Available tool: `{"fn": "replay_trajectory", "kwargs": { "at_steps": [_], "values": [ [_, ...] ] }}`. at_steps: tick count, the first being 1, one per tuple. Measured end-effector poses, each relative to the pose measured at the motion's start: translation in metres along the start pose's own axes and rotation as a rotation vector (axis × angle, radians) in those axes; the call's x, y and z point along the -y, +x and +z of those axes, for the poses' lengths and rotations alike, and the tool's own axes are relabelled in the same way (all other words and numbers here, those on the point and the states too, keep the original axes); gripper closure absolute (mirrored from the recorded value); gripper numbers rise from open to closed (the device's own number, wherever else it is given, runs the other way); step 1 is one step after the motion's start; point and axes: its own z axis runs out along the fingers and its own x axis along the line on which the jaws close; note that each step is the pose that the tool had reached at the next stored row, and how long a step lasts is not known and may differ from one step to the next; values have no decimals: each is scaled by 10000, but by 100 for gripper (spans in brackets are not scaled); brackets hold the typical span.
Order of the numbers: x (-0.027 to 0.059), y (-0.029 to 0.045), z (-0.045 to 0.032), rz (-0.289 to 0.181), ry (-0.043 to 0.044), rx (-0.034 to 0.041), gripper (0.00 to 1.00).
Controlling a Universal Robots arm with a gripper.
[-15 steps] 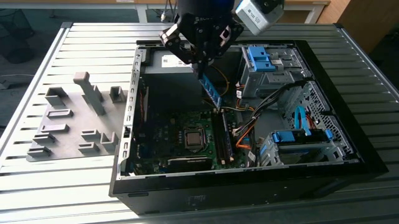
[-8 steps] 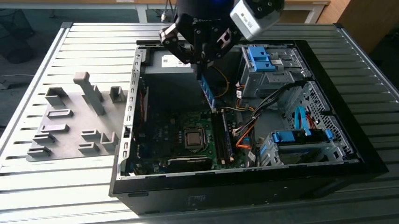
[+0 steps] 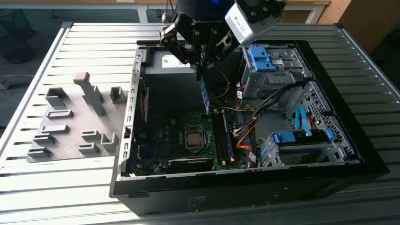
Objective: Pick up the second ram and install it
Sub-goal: 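Insert the second ram into the second slot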
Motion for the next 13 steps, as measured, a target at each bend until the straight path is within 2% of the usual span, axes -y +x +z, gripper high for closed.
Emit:
{"fn": "replay_trajectory", "kwargs": {
  "at_steps": [11,12,13],
  "values": [
    [0,0,1,40,3,0,86],
    [0,0,1,40,4,4,86],
    [0,0,2,41,8,47,86]
  ]
}}
